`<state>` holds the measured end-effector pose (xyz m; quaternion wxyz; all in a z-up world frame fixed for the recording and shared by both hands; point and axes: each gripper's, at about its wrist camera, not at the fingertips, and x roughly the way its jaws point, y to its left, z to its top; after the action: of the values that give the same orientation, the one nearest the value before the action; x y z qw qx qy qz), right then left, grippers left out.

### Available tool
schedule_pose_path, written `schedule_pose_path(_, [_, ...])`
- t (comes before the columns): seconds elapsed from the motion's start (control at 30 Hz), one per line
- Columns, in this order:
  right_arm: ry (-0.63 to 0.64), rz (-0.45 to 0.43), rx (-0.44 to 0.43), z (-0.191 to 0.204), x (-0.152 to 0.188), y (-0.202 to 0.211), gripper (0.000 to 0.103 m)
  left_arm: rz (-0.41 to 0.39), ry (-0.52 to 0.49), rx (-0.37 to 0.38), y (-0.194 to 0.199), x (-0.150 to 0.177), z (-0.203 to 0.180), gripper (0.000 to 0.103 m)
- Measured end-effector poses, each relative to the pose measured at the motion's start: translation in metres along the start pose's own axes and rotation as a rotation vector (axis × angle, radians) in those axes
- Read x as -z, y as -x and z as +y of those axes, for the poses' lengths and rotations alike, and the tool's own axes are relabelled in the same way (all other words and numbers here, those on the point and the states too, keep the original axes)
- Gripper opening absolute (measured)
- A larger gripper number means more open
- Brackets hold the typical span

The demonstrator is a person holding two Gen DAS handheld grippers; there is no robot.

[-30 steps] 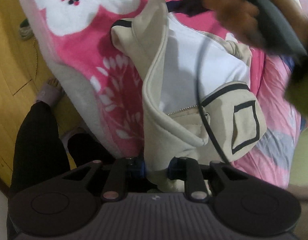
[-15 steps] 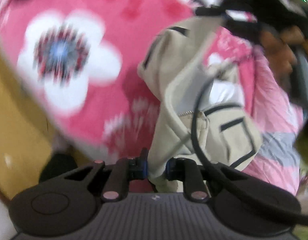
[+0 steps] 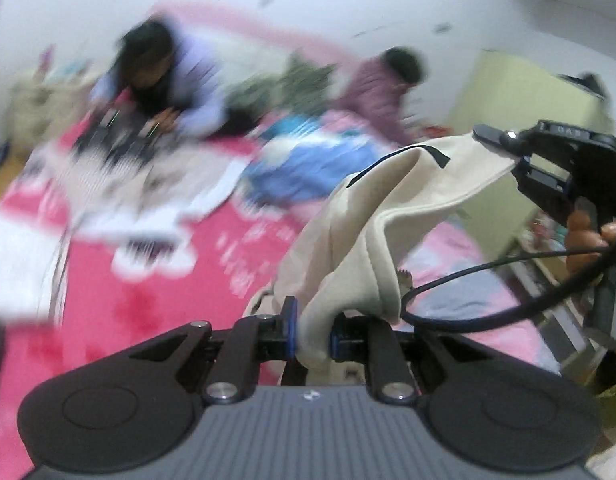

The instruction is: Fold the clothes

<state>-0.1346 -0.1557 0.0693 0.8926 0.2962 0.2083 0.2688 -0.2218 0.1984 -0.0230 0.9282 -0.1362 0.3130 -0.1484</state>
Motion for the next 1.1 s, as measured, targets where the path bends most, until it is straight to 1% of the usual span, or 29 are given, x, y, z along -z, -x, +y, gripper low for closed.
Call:
schedule_pose_path(0.13, [0.047,-0.182,-0.018,0.046,-0.01,0.057,0.005,-0.129,-0.152,0.074,0.039,-0.029,-0.02,0.016])
schedule_pose_path(0.27, [0.079,-0.317,-0.037,0.086,-0.008,0.104,0.005,-0.22,-0.239,0.143,0.081,-0.042,-0.029,0.016])
schedule_pose_path(0.33, [0.107,-0.355,-0.041,0.101,-0.003,0.122,0.005,-0.249,-0.282,0.168,0.101,-0.042,-0.032,0.016])
schedule_pose_path(0.4, [0.139,-0.38,-0.039,0.119,0.003,0.139,0.005,-0.279,-0.303,0.181,0.118,-0.042,-0.033,0.016])
schedule_pose_path(0.57, [0.191,-0.424,-0.042,0.168,0.017,0.177,0.005,-0.354,-0.304,0.199,0.15,-0.06,-0.031,0.016])
schedule_pose_path(0.7, [0.242,-0.475,-0.061,0.199,0.016,0.194,0.005,-0.414,-0.306,0.213,0.176,-0.074,-0.029,0.016])
schedule_pose_path(0.8, [0.277,-0.502,-0.082,0.212,0.011,0.196,0.004,-0.448,-0.306,0.222,0.192,-0.083,-0.029,0.016])
schedule_pose_path(0.9, [0.3,-0.499,-0.069,0.219,0.017,0.203,0.004,-0.39,-0.293,0.251,0.191,-0.079,-0.029,0.016])
schedule_pose_path(0.97, [0.303,-0.483,-0.034,0.219,0.024,0.209,0.004,-0.327,-0.283,0.269,0.182,-0.076,-0.024,0.016])
schedule_pose_path(1.0, [0.303,-0.472,-0.012,0.217,0.028,0.212,0.004,-0.282,-0.266,0.277,0.179,-0.073,-0.022,0.016])
schedule_pose_path(1.1, [0.266,-0.425,0.075,0.205,0.042,0.214,0.004,-0.119,-0.162,0.301,0.158,-0.062,-0.012,0.015])
